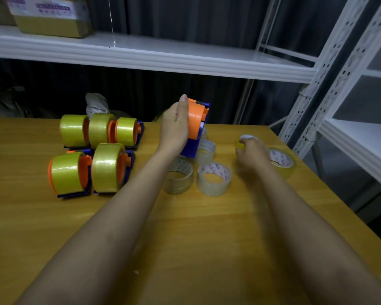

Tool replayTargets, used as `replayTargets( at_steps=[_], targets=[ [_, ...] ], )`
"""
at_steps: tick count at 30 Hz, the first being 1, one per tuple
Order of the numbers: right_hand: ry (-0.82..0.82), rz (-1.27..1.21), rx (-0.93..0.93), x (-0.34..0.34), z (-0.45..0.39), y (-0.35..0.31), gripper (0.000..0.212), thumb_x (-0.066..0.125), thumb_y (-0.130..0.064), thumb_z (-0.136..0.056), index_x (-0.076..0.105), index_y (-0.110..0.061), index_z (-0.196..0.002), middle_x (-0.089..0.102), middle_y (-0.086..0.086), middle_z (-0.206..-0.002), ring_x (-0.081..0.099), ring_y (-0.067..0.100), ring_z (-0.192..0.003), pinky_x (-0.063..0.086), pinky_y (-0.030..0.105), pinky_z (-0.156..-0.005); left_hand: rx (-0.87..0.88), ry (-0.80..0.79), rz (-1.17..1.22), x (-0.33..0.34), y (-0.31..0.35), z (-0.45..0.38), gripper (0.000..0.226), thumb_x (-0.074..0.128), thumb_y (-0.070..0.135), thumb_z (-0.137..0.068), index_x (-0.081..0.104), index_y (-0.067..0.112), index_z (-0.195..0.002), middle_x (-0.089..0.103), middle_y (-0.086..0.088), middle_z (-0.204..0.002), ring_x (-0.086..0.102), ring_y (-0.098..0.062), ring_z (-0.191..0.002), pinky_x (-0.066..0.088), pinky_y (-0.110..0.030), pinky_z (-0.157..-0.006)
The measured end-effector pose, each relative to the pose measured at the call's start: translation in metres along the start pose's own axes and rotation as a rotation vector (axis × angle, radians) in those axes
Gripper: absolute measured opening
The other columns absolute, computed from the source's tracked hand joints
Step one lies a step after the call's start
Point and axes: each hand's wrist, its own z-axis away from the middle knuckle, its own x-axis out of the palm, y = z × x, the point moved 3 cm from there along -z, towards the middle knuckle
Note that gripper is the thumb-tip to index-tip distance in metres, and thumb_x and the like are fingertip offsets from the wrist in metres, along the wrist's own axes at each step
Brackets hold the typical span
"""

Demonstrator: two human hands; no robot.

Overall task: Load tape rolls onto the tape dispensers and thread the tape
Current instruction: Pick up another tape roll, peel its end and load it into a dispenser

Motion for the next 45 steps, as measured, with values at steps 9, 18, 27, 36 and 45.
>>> replayTargets(
  at_steps=[9,18,27,36,45],
  targets=[
    [-0.066,0.389,0.073,0.019,-0.034,-0.001,0.031,0.045,-0.008,-0.093,0.053,-0.014,-0.122,0.056,0.011,-0.124,0.044,0.03,-0.122,0.026,0.042,-0.105,0.018,-0.04,-0.012,-0.002,-0.003,-0.016,0.04,0.028,0.038,-0.104,0.046,0.024,-0.071,0.048,0.004,-0.063,0.049,-0.006,-0.056,0.036,-0.013,-0.054],
    [0.258,-0.054,-0.085,-0.01,-0.019,-0.032,0.021,0.063,-0.019,-0.089,0.063,-0.012,-0.109,0.066,0.01,-0.108,0.054,0.032,-0.112,0.036,0.042,-0.093,0.014,-0.002,0.015,-0.024,0.005,-0.005,0.043,0.03,0.034,-0.104,0.043,0.02,-0.065,0.044,0.006,-0.057,0.044,0.003,-0.044,0.032,-0.009,-0.047],
    [0.247,-1.086,-0.339,-0.067,0.059,-0.105,0.019,0.069,-0.02,-0.088,0.062,-0.02,-0.105,0.064,0.009,-0.111,0.063,0.015,-0.097,0.052,0.025,-0.084,-0.005,0.077,0.062,-0.071,0.025,0.019,0.042,0.029,0.039,-0.104,0.047,0.022,-0.07,0.049,0.004,-0.062,0.048,0.002,-0.049,0.038,-0.015,-0.052],
    [-0.026,-1.443,-0.434,-0.055,0.135,-0.163,0.036,0.07,-0.044,-0.078,0.069,-0.021,-0.106,0.056,0.011,-0.134,0.057,0.021,-0.118,0.051,0.033,-0.091,-0.03,0.122,0.099,-0.115,0.042,0.06,0.043,0.033,0.04,-0.102,0.049,0.019,-0.069,0.05,0.004,-0.061,0.049,-0.006,-0.056,0.038,-0.022,-0.057],
    [-0.159,-1.529,-0.502,-0.022,0.197,-0.171,0.049,0.082,-0.047,-0.063,0.059,-0.024,-0.099,0.063,-0.003,-0.096,0.059,0.016,-0.091,0.05,0.033,-0.076,-0.105,0.041,0.122,-0.139,0.036,0.127,0.05,0.031,0.046,-0.101,0.062,0.01,-0.088,0.064,-0.02,-0.082,0.063,-0.03,-0.077,0.05,-0.044,-0.073]
  ],
)
